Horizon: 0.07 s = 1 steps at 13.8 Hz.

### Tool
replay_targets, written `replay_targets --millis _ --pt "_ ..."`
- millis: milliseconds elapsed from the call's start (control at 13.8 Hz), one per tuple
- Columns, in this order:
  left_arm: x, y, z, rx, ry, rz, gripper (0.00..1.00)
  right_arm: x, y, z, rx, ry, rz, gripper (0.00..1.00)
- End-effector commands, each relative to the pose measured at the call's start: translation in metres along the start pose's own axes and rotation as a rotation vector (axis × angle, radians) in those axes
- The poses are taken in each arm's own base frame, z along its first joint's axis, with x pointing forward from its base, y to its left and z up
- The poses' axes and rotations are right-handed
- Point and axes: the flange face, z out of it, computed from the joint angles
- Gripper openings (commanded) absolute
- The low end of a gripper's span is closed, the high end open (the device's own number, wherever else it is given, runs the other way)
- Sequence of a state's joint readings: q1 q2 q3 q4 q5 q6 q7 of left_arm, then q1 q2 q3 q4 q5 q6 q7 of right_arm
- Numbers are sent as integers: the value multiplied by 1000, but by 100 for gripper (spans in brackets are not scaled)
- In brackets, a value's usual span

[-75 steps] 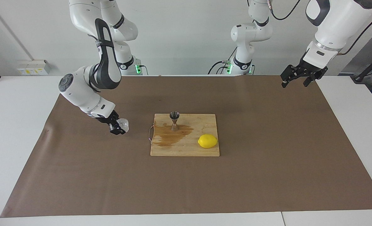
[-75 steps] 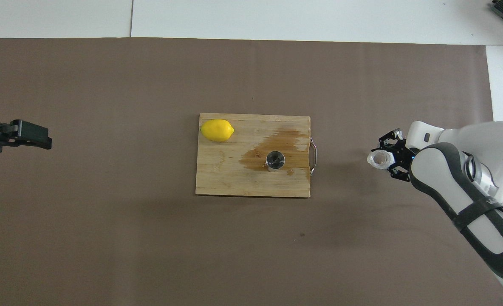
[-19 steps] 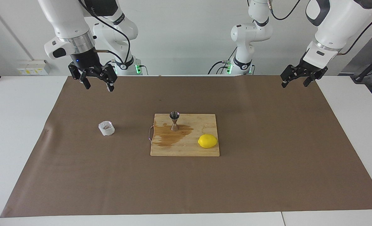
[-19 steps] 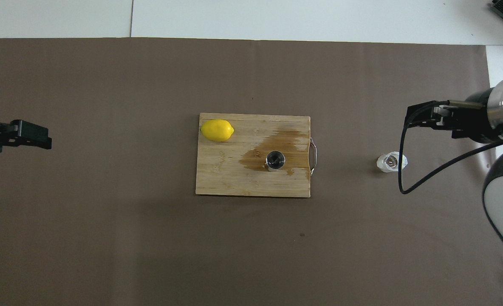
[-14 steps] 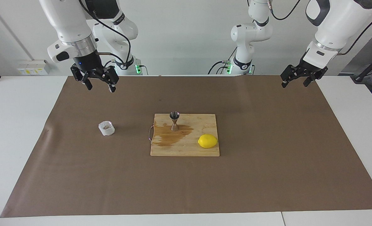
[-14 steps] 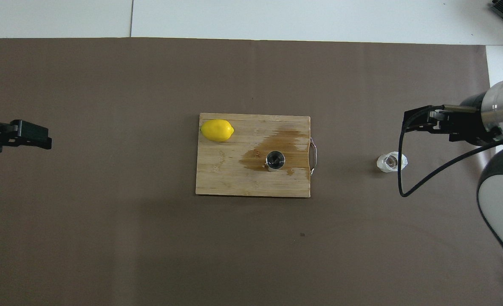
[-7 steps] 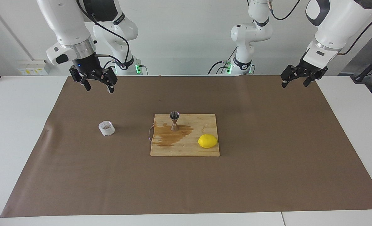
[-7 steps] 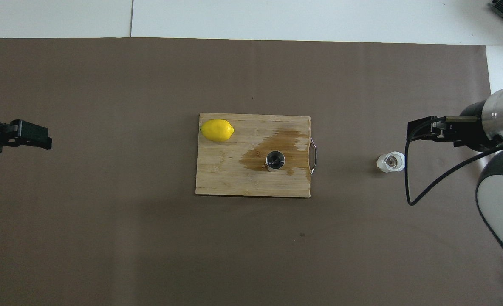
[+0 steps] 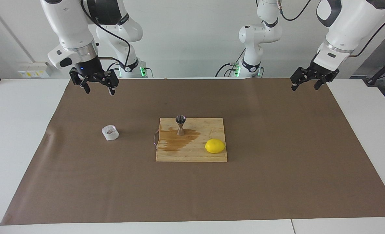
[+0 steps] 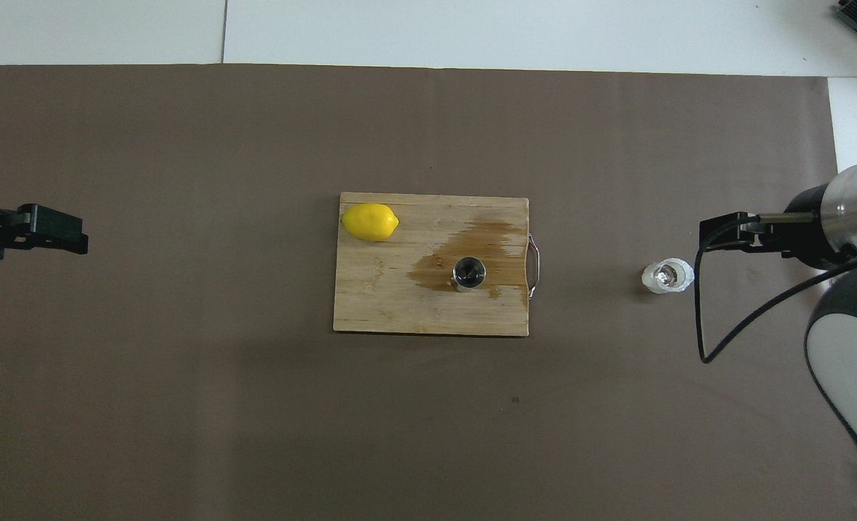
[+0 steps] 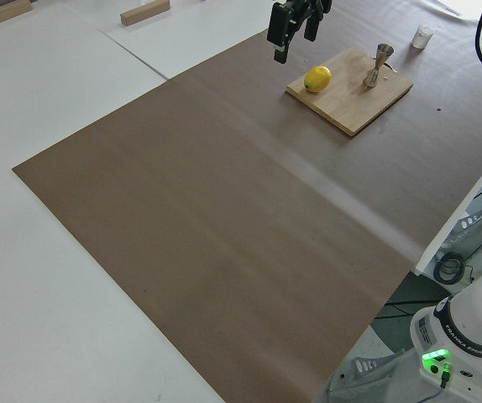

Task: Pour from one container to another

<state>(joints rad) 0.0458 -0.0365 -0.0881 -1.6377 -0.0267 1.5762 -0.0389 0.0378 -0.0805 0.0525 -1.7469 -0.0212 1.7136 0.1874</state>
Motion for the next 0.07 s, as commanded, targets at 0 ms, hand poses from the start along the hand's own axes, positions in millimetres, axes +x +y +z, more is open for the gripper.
replay_targets --millis 0 --pt "-2 -2 -5 -11 -6 -7 100 -6 6 -1 -17 5 -23 100"
